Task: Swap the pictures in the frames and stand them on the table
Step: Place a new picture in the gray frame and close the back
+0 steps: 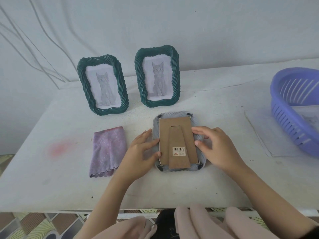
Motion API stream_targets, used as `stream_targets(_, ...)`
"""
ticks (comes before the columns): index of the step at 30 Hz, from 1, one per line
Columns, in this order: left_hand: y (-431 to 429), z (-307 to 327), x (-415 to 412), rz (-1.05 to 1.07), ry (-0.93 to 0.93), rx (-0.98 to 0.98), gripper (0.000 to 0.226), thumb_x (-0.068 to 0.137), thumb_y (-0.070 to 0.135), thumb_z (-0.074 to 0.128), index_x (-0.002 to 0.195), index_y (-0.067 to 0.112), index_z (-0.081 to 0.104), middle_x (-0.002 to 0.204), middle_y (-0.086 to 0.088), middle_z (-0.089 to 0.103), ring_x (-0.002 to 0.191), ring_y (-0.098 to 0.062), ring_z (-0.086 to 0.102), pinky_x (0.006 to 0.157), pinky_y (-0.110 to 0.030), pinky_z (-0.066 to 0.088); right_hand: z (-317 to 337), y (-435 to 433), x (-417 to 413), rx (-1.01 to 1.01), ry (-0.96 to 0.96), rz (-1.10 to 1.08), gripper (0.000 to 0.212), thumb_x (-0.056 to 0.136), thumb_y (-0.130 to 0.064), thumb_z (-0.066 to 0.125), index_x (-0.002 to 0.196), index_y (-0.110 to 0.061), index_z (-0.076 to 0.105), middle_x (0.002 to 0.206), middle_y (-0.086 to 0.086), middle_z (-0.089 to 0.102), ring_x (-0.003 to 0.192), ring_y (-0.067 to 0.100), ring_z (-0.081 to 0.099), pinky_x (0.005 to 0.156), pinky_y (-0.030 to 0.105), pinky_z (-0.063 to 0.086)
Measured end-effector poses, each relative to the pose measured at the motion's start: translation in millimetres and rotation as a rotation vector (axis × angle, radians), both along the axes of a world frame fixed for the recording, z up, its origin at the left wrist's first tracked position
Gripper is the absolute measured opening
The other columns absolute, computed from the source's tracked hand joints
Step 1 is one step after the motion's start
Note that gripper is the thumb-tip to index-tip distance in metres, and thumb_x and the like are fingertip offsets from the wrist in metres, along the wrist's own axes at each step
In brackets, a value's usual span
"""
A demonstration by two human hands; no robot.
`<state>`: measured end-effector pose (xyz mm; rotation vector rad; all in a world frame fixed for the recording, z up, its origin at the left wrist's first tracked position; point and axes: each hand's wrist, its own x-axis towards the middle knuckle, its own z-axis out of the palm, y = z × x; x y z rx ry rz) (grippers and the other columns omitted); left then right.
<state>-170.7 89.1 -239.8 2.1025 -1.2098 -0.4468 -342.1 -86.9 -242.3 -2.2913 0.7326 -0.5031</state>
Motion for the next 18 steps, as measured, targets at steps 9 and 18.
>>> stream_targets(9,-10,4,0,0.056,0.032,-0.092,0.051,0.085,0.033,0.062,0.133,0.028,0.047,0.148,0.006,0.033,0.138,-0.005,0.021,0.114,-0.028,0.018,9,0,7,-0.069,-0.02,0.016,0.049,0.08,-0.039,0.067,0.126,-0.027,0.054,0.108,-0.022,0.052,0.102,0.003,0.042,0.086,0.02,0.034)
stream_targets(18,-28,-1,8,0.036,-0.047,-0.024,0.069,0.075,0.054,0.053,0.138,0.027,0.04,0.152,-0.002,0.026,0.141,-0.014,0.016,0.111,-0.024,0.011,7,-6,17,-0.137,0.089,0.088,0.083,0.066,-0.074,0.047,0.134,-0.028,0.043,0.137,-0.007,0.046,0.123,0.017,0.038,0.098,0.025,0.027)
